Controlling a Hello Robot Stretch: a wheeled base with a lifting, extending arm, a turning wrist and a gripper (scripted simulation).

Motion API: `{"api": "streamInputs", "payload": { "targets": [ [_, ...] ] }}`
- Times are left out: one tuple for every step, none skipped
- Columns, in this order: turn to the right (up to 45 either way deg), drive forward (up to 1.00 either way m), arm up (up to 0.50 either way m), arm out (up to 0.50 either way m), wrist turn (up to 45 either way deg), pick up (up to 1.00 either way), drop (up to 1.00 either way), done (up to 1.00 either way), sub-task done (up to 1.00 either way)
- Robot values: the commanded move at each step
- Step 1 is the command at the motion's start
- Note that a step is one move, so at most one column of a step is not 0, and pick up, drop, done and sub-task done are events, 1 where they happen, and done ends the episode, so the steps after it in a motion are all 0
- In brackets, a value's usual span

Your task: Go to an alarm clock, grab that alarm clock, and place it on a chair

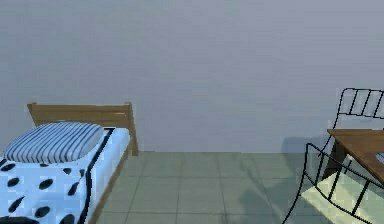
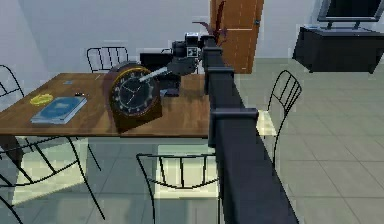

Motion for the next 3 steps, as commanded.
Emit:
{"api": "streamInputs", "payload": {
  "targets": [
    [0.0, 0.00, 0.00, 0.00, 36.0, 0.00, 0.00, 0.00, 0.00],
    [0.0, 0.00, -0.38, 0.00, 0.0, 0.00, 0.00, 0.00, 0.00],
    [0.0, 0.00, -0.32, 0.00, 0.0, 0.00, 0.00, 0.00, 0.00]
  ]
}}
